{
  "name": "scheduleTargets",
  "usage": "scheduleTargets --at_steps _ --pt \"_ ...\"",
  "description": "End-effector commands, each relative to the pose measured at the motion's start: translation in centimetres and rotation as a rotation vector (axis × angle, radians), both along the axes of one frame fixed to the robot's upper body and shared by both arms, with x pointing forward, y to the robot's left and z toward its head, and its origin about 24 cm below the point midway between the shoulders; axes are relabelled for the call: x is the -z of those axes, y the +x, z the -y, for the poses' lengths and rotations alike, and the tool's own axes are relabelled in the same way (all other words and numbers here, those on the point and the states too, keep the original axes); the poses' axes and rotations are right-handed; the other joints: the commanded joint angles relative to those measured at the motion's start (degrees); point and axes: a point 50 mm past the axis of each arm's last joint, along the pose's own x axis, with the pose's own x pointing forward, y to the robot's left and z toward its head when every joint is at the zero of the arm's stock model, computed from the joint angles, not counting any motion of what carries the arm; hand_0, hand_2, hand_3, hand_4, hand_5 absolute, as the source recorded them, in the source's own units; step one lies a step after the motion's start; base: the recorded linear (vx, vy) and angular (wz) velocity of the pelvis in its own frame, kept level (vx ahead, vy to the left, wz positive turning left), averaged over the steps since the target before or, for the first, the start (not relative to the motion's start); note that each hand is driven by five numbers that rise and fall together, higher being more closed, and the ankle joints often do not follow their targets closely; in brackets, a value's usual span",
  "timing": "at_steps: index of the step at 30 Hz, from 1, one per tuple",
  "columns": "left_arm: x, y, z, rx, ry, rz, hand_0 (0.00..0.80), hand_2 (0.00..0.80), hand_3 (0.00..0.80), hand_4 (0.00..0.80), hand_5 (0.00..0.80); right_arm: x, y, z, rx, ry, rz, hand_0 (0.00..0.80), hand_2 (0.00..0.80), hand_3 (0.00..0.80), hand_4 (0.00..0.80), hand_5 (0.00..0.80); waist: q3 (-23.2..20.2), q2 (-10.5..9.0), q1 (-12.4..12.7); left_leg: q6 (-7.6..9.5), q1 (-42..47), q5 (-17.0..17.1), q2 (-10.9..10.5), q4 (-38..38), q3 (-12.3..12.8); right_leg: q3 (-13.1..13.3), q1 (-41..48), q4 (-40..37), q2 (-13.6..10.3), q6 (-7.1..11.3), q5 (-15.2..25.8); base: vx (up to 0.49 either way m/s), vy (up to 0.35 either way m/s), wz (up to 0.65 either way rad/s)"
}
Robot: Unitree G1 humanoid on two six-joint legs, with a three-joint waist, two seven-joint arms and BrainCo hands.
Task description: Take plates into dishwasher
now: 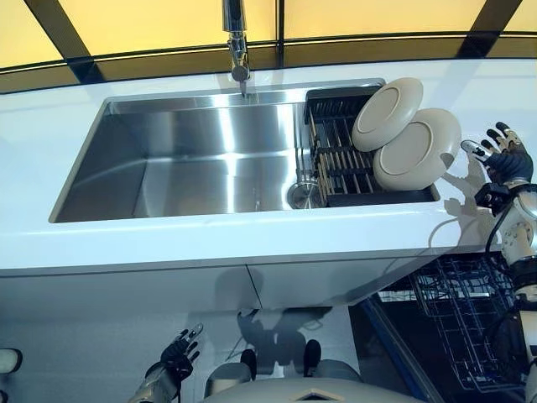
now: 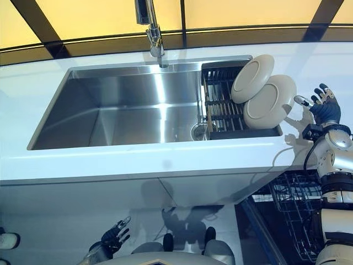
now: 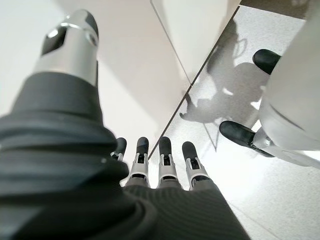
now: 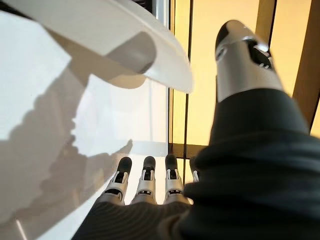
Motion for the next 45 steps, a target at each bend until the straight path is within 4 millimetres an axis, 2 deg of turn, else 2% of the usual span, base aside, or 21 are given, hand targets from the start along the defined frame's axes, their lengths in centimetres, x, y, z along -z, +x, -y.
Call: scheduleTargets --at_steps 1,16,31,45 --pt "-0.2 0.3 -0.3 0.005 0.010 0.036 0.000 0.000 0.000 0.000 0.000 -1.7 -0.1 0.9 -0.013 -0.046 0.042 0.000 0.000 0.000 0.000 0.000 -2.54 -2.53 1.46 -0.13 -2.46 -4.76 -2.16 4.90 2.44 -1.75 0.18 3.53 -1.74 2.83 -5.00 0.000 0.000 0.00" --pt "-0.1 -0.3 -0.2 0.001 0.000 0.033 0.000 0.000 0.000 0.000 0.000 0.6 0.7 -0.9 -0.105 0.040 -0.005 0.000 0.000 0.000 0.000 0.000 -2.30 -2.07 1.98 -0.30 -2.13 -4.50 -2.35 4.49 2.61 -2.68 0.70 3.37 -2.08 2.72 -5.24 0.000 0.000 0.00" --pt "-0.1 -0.1 -0.1 0.015 0.006 0.029 0.000 0.000 0.000 0.000 0.000 -0.3 1.9 -2.8 -0.171 0.056 0.025 0.000 0.000 0.000 0.000 0.000 -3.12 -3.07 2.33 -0.24 -1.00 -4.89 -2.33 4.40 2.70 -2.34 2.36 2.40 -1.59 2.72 -5.26 0.000 0.000 0.00" --pt "0.0 -0.2 -0.6 0.003 0.023 0.015 0.000 0.000 0.000 0.000 0.000 0.1 2.8 -4.3 -0.221 0.096 0.002 0.000 0.000 0.000 0.000 0.000 -3.75 -4.32 3.27 0.03 -0.23 -4.63 -2.39 3.66 2.26 -2.35 3.45 1.52 -1.18 2.91 -4.81 0.000 0.000 0.00"
